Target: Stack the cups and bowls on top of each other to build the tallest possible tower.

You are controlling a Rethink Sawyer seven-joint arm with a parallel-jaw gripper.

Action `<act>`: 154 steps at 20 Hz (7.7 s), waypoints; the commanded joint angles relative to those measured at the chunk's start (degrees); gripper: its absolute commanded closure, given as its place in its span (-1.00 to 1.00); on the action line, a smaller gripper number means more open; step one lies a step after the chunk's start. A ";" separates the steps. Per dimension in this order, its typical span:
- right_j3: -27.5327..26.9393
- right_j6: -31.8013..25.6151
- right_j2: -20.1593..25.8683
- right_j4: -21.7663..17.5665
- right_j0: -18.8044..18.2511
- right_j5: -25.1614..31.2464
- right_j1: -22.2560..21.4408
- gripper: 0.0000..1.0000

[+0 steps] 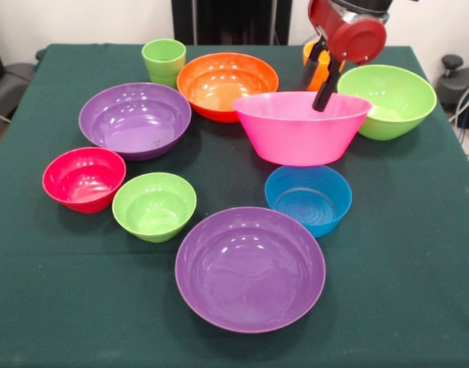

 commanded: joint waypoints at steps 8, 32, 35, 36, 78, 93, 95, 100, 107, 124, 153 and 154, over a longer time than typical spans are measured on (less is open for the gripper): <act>-5.32 13.09 4.31 0.00 1.61 2.22 6.46 -1.00; -4.64 6.04 8.29 -0.74 -4.17 -4.45 7.33 -1.00; -5.90 7.09 7.58 -0.78 -3.97 -3.79 8.43 -1.00; -6.64 7.87 7.07 -0.68 -3.66 -3.17 9.03 -1.00; -1.20 16.11 2.64 1.90 3.10 2.82 4.85 -1.00; 5.89 15.56 3.59 3.47 0.80 -3.02 4.88 -1.00; 5.50 15.35 3.66 3.73 0.54 -3.47 5.27 -1.00; 3.99 16.66 3.20 4.39 0.80 -3.04 5.89 -1.00; 1.56 18.20 1.74 4.06 1.98 0.55 6.39 -1.00; -2.09 22.03 -1.43 2.79 4.18 8.00 5.76 -1.00; -8.56 21.68 -1.58 2.99 0.89 6.12 11.19 -1.00; -8.46 21.85 -1.22 3.33 0.76 5.89 11.34 -1.00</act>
